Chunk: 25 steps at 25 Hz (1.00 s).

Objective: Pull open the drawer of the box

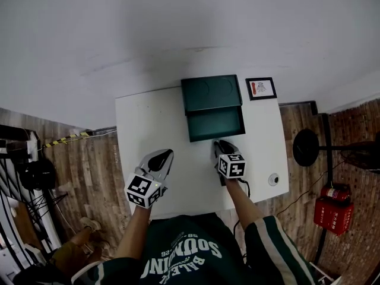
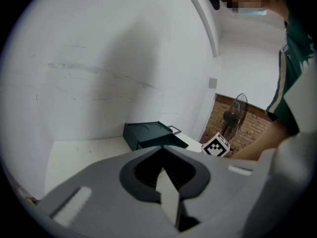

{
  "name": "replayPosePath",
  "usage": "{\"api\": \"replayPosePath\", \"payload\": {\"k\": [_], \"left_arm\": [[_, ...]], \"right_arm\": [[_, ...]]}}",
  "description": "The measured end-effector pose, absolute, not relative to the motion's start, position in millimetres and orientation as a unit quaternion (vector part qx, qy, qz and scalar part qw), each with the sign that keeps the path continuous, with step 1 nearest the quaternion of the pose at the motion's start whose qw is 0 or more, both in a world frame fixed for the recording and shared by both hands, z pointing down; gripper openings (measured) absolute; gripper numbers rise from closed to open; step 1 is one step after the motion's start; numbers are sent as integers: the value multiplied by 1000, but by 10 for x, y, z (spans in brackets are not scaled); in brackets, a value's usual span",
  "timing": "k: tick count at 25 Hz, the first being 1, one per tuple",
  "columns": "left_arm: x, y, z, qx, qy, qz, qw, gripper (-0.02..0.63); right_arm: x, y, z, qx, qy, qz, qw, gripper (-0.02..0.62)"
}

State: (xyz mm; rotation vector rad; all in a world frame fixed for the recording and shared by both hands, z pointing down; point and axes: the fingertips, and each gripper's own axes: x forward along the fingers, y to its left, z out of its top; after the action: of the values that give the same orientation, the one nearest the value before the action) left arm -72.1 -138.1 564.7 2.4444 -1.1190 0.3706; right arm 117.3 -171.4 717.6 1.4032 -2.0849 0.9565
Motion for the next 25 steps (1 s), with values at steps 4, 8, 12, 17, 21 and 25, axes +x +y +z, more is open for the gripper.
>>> {"api": "replayPosePath", "payload": {"k": [4, 8, 12, 17, 21, 25], "left_arm": [[-730, -1460, 5584, 884, -402, 129, 202, 52], [-719, -1568, 5476, 888, -404, 121, 184, 52], [-736, -1674, 5294, 891, -409, 108, 163, 52], [-798, -1743, 4935, 896, -416, 87, 129, 52], [-891, -1769, 4662, 897, -425, 66, 101, 52], [-1010, -1781, 4629, 893, -435, 59, 98, 52]], "right_arm": [[1252, -1636, 7072, 516, -756, 336, 223, 69], [1354, -1708, 6756, 529, -765, 310, 197, 28], [1332, -1875, 6225, 533, -791, 252, 165, 2], [1190, -1992, 5418, 528, -826, 153, 123, 2], [1103, -1947, 4871, 527, -840, 95, 87, 2], [1066, -1833, 4596, 533, -841, 59, 68, 2]]}}
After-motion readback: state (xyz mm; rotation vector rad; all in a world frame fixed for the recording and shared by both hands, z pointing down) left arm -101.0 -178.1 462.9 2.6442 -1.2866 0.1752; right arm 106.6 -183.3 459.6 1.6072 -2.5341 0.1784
